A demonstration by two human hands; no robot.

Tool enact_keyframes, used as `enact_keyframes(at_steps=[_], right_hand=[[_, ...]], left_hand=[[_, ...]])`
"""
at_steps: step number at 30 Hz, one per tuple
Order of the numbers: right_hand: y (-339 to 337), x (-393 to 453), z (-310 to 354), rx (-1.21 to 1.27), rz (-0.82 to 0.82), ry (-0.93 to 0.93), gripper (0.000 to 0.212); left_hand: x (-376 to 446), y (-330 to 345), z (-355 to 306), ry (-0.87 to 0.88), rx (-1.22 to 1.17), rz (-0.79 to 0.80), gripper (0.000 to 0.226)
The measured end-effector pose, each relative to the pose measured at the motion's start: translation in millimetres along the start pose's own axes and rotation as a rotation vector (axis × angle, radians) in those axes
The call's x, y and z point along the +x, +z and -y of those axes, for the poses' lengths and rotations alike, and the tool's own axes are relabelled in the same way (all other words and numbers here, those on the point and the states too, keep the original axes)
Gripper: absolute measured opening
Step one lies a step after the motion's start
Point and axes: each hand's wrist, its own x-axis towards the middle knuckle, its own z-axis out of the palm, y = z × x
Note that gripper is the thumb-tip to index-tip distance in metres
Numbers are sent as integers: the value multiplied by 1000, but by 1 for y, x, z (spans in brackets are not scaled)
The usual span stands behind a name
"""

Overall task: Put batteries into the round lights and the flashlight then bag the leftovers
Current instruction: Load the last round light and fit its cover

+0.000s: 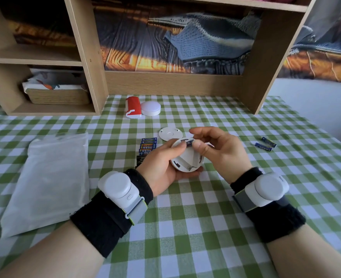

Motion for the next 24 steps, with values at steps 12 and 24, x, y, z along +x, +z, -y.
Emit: enact_keyframes(at_steps=[12, 24], right_hand=[[5, 0, -6, 156, 51, 123, 36], [2, 0, -5, 56, 26, 164, 10]], left_hand=[[0, -3, -1, 2, -30, 16, 41], [0, -1, 2, 31, 66, 11, 33]])
